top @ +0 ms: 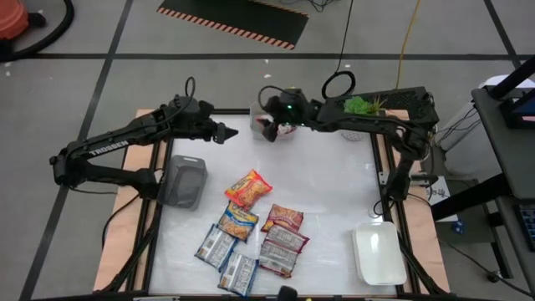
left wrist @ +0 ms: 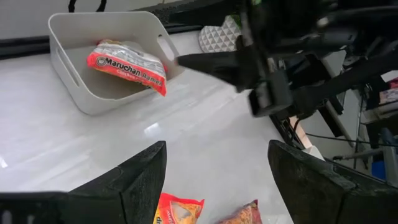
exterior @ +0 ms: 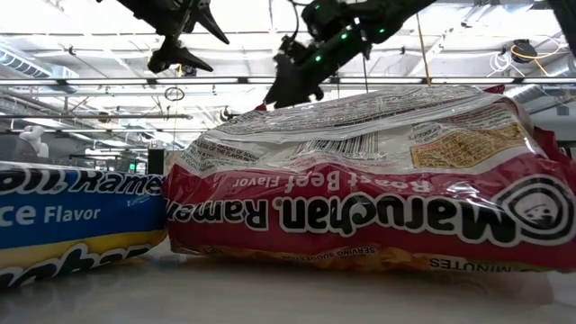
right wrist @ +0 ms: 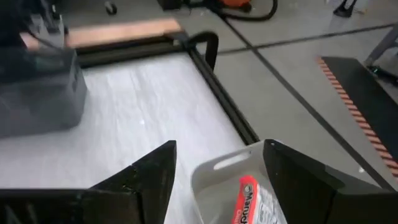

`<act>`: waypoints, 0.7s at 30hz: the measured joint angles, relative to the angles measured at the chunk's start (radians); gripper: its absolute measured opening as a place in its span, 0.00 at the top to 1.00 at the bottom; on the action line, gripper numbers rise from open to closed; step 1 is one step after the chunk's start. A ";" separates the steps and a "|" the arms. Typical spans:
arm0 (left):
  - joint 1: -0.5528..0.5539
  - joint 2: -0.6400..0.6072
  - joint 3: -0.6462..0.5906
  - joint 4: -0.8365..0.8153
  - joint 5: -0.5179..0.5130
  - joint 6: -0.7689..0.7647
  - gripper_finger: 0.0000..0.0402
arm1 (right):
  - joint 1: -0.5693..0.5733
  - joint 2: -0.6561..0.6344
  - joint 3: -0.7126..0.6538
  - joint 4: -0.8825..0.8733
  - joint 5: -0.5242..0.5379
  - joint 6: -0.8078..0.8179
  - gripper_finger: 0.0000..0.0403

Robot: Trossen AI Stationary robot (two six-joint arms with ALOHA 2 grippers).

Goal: Sort Maruchan noodles
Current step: Put the right orange noodle pack into the gray bin

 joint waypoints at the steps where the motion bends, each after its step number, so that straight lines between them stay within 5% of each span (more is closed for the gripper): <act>1: -0.002 0.000 0.000 -0.006 0.000 -0.009 0.30 | 0.000 0.018 0.010 -0.009 0.008 -0.003 0.42; 21: -0.116 0.000 0.000 -0.086 -0.091 -0.113 0.30 | -0.054 0.148 0.016 -0.148 0.016 0.062 0.54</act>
